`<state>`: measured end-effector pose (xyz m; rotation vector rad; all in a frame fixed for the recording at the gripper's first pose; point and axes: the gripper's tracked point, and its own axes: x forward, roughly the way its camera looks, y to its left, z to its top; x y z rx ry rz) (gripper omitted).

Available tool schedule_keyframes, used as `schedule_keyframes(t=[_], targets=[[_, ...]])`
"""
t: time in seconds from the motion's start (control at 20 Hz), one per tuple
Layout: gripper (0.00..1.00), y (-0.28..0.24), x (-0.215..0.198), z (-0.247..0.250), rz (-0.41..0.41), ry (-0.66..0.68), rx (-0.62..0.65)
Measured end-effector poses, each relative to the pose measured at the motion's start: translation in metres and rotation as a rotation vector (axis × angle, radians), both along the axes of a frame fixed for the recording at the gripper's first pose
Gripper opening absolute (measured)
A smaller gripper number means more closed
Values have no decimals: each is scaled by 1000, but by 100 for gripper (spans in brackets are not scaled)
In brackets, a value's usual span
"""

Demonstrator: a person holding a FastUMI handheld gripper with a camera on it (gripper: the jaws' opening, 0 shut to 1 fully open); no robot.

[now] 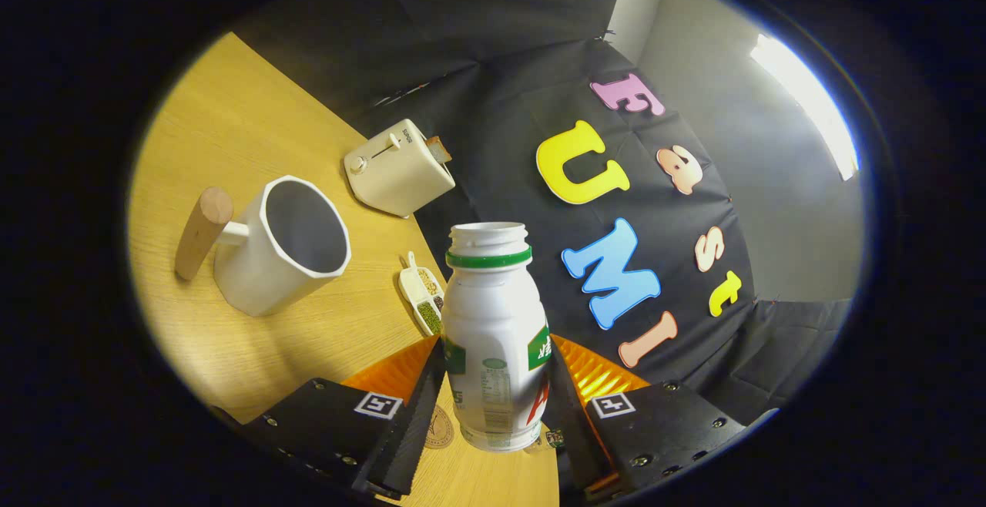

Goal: Take the bottle from table, then pour the juice into the cup, finally place the bottle on the coaster

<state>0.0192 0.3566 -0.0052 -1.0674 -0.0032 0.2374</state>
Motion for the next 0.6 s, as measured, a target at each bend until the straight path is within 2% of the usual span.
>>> schedule_keyframes(t=[0.6], targets=[[74,16,7,-10,19,-45,-171]])
